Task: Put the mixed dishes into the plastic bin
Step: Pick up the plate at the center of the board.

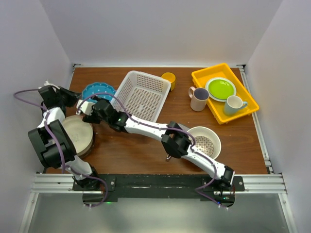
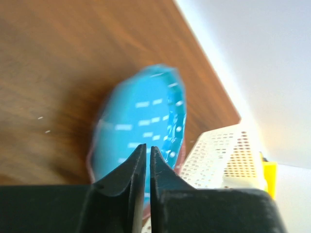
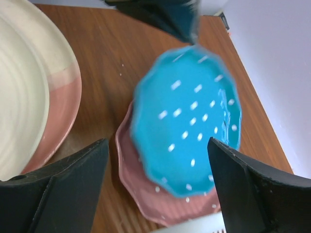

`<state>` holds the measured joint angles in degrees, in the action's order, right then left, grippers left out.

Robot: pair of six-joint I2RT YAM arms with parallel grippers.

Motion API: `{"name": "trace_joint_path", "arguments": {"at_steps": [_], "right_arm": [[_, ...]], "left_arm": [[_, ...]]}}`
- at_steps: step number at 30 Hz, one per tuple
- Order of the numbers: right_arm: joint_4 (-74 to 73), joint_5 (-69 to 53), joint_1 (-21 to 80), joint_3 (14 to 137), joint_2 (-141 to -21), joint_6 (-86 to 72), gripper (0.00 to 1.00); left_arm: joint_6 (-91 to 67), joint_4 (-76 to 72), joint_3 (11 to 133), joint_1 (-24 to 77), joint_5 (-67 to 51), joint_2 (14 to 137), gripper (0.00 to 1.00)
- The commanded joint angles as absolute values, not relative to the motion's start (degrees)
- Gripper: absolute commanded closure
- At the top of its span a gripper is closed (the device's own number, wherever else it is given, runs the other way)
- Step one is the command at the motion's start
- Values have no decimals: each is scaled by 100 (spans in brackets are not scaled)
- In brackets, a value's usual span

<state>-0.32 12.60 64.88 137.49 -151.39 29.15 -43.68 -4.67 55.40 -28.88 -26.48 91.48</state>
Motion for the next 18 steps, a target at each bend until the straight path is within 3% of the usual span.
{"name": "trace_joint_path", "arguments": {"at_steps": [1,7,13,16,18], "right_arm": [[677,1713,6592,14457,-15424,3164,16],[1002,1854,6574,14485,-15627,3121,16],[880,1345,6504,13746,-14617,2664,12],[186,871,6399,13974,-14398,2374,8],[-367,292,6320,14114,-14283,2312,4]], "left_arm": [[-4518,-1037,5493,-2936,-2953,8763,100],[-4395,-1020,5370,-2944,-2865,8771,100],[-3815,-686,5660,-2936,-2576,9227,100],[-3490,-431,5871,-2927,-2391,9395,72],[-3288,-300,6046,-2874,-2277,9500,63]]}}
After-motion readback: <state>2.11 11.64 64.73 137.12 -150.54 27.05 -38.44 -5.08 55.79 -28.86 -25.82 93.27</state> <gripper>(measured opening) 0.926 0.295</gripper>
